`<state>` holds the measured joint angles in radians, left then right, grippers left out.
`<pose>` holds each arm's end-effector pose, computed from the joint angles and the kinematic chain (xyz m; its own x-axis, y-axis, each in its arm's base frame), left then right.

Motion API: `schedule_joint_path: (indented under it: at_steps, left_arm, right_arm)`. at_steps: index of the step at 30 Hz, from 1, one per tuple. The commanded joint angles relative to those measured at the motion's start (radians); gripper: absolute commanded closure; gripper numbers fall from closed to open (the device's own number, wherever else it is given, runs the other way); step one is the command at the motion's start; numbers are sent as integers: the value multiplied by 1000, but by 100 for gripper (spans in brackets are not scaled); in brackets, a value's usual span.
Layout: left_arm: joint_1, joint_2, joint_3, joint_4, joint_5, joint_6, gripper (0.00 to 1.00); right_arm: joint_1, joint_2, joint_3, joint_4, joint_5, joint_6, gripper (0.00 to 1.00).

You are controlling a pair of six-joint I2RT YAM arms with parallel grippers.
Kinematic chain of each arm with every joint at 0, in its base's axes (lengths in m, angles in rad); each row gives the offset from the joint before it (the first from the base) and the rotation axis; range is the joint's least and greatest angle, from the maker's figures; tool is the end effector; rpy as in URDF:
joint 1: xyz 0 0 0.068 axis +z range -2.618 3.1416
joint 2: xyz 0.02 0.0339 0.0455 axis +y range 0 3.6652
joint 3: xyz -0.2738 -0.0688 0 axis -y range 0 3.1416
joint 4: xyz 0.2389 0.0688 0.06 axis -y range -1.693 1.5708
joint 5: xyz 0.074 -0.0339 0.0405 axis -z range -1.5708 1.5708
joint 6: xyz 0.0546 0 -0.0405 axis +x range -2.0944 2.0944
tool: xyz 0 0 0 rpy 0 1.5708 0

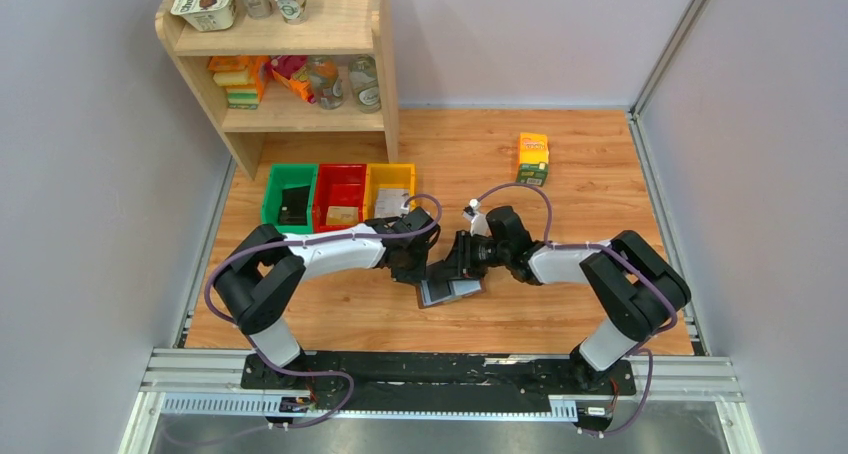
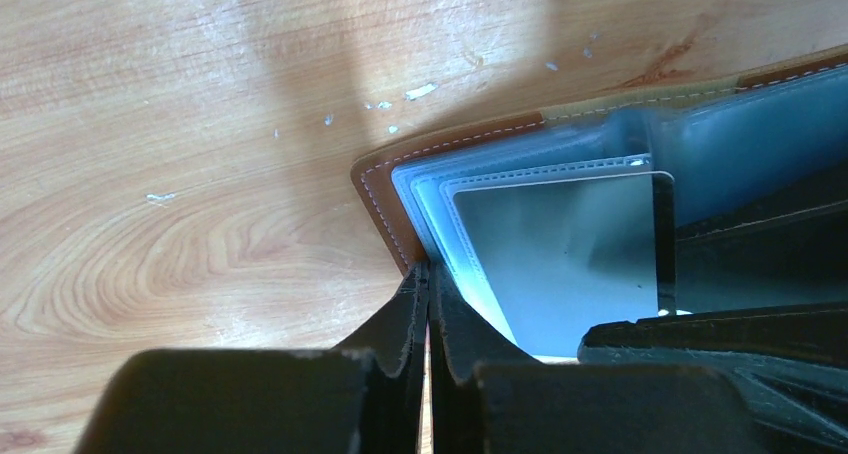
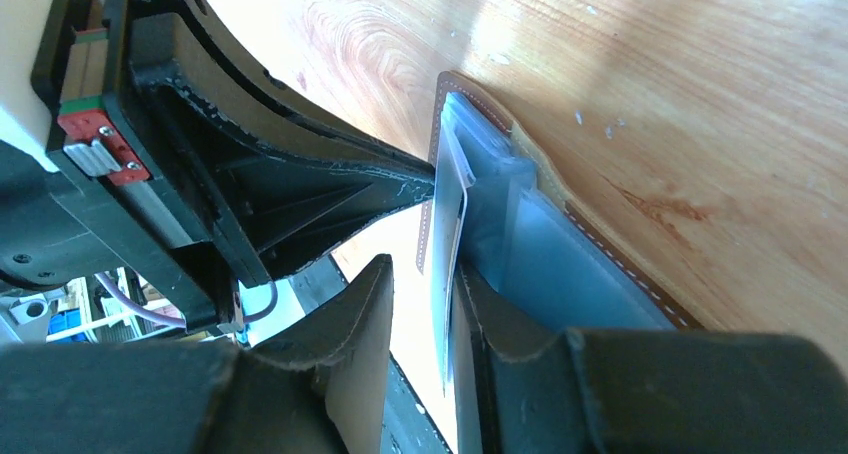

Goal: Take the credit cards out of the card holder
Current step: Remove the credit card from the card holder.

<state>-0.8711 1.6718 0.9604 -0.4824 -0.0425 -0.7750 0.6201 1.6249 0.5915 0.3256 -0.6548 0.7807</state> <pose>0.2047 -0.2395 0.1559 -0.9555 0.0496 -0.2906 0.1199 0.9659 -0.2294 0.2230 0.2001 0.1361 -0.9653 -0.0034 -0.2611 -0.2226 0.5335 0.8160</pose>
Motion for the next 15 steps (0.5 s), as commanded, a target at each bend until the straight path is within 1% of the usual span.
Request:
schedule_joint_path:
  at_steps: [1, 9, 15]
  left_arm:
    - [-5, 69, -8, -18, -40, 31, 98]
    - [-5, 74, -9, -13, -34, 31, 98]
    - [-5, 74, -8, -10, -30, 31, 98]
  right_arm:
    - [-26, -46, -24, 6, -40, -27, 71]
    - [-62, -59, -48, 21, -66, -40, 73]
    - [-92, -71, -71, 23, -77, -54, 77]
